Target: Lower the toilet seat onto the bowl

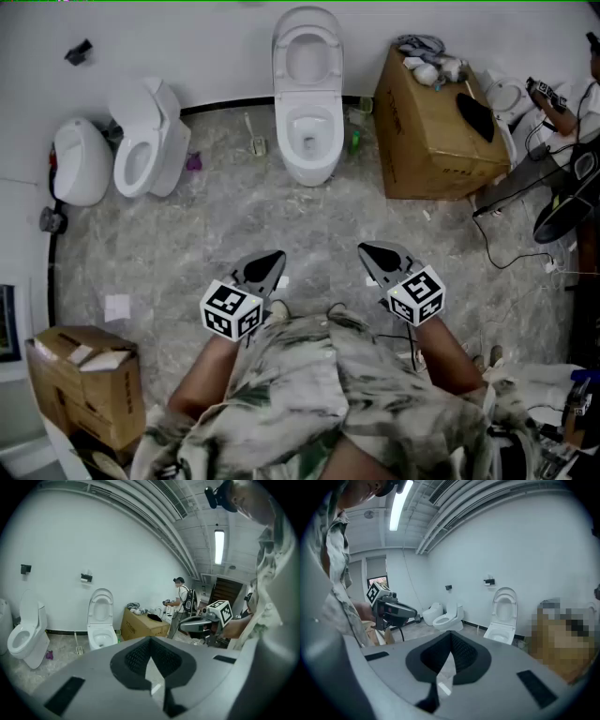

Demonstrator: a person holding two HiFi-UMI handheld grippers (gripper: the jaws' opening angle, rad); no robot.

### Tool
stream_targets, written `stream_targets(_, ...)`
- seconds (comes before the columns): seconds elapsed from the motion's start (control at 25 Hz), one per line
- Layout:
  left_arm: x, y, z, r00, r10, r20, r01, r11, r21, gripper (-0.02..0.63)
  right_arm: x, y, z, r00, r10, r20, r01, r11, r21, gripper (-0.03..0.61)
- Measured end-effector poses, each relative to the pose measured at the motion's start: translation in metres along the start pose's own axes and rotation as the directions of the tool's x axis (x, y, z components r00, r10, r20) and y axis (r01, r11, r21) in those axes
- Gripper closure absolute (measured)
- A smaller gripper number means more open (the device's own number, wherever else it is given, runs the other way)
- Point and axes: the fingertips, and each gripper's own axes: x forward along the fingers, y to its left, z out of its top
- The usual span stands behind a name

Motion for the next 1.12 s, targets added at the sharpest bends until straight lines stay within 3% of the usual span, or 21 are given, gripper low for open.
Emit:
stream_targets(0.36,-0.028,0.042,-0.004,1.000,-0.002,0.007,0.002,0.999,0.036,0.592,0.037,0.025,0.009,0.999,-0.036,0.012,0.036,0.999,0.002,0.557)
stream_targets(0.52,-0.042,0.064,-0.013,1.000,0.012,-0.023,-0.009,0.993,0.115,0.590,0.052,0.036,0.014,0.996,-0.078,0.044,0.078,0.997,0.013,0.549)
stream_targets(0.6,-0.048,0.077,-0.018,1.000,0.006,-0.031,-0.002,0.992,0.125,0.562,0.060,0.039,0.012,0.994,-0.105,0.035,0.105,0.994,0.010,0.393)
stream_targets(0.64,-0.050,0.083,-0.019,0.999,-0.001,-0.033,0.005,0.993,0.119,0.504,0.065,0.039,0.011,0.992,-0.122,0.028,0.122,0.993,0.011,0.371)
stream_targets(0.72,-0.054,0.097,-0.024,0.999,-0.010,-0.037,0.014,0.994,0.109,0.453,0.073,0.039,0.007,0.988,-0.151,0.018,0.151,0.988,0.017,0.371)
stream_targets(0.96,-0.051,0.132,-0.034,0.999,0.002,-0.050,0.001,0.998,0.058,0.453,0.097,0.044,0.001,0.988,-0.152,-0.021,0.153,0.988,0.033,0.393)
stream_targets(1.12,-0.020,0.143,-0.023,0.999,0.012,-0.045,-0.011,0.999,0.036,0.453,0.111,0.011,0.004,0.990,-0.135,-0.034,0.136,0.990,0.034,0.400)
